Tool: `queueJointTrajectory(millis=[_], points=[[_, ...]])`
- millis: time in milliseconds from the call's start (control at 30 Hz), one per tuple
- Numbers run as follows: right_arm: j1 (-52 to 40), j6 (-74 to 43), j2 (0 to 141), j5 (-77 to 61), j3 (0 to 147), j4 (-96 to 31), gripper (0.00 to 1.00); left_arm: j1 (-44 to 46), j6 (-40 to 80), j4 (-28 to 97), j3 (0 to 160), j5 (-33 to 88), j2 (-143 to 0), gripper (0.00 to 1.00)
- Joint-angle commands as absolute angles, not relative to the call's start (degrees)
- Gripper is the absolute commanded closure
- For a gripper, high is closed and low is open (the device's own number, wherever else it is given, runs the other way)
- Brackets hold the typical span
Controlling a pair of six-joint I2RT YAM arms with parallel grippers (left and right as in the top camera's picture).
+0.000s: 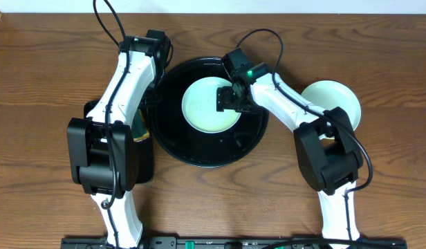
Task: Clean dirty plates on tray and stack at the side
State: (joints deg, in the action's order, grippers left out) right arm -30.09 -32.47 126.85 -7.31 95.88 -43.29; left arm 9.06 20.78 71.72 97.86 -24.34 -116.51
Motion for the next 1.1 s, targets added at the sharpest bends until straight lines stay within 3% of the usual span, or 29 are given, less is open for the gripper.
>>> queueJointTrajectory(millis=[0,67,100,133,167,200,500,800,1067], points=[[-29.91,-35.22,129.36,-11.55,95.88,-41.78,0.19,8.8,20.69,72.03,97.71,-24.45,-115.85,0.5],[-29.63,-35.35,130.3,-12.51,95.88,-41.76,0.19,8.8,20.69,72.07,97.71,-24.45,-115.85,0.5],[-29.43,-35.4,130.5,-12.62,95.88,-42.09,0.27,8.8,20.69,72.2,97.71,-24.45,-115.85,0.5],[-29.3,-35.59,130.82,-12.58,95.88,-42.26,0.42,8.8,20.69,72.25,97.71,-24.45,-115.85,0.5],[-29.12,-36.32,130.89,-12.38,95.88,-42.65,0.95,8.8,20.69,72.31,97.71,-24.45,-115.85,0.5],[-28.91,-36.88,130.89,-12.16,95.88,-42.7,0.99,8.8,20.69,72.4,97.71,-24.45,-115.85,0.49],[-27.55,-35.66,129.82,-3.22,95.9,-44.49,0.98,8.8,20.69,73.03,97.71,-24.45,-115.85,0.49],[-29.26,-29.26,118.1,28.8,95.98,-48.9,0.98,8.8,20.69,72.64,97.71,-24.45,-115.85,0.49],[-30.3,-25.58,113.84,34.41,96.01,-48.51,0.98,8.8,20.69,71.7,97.71,-24.45,-115.85,0.45]])
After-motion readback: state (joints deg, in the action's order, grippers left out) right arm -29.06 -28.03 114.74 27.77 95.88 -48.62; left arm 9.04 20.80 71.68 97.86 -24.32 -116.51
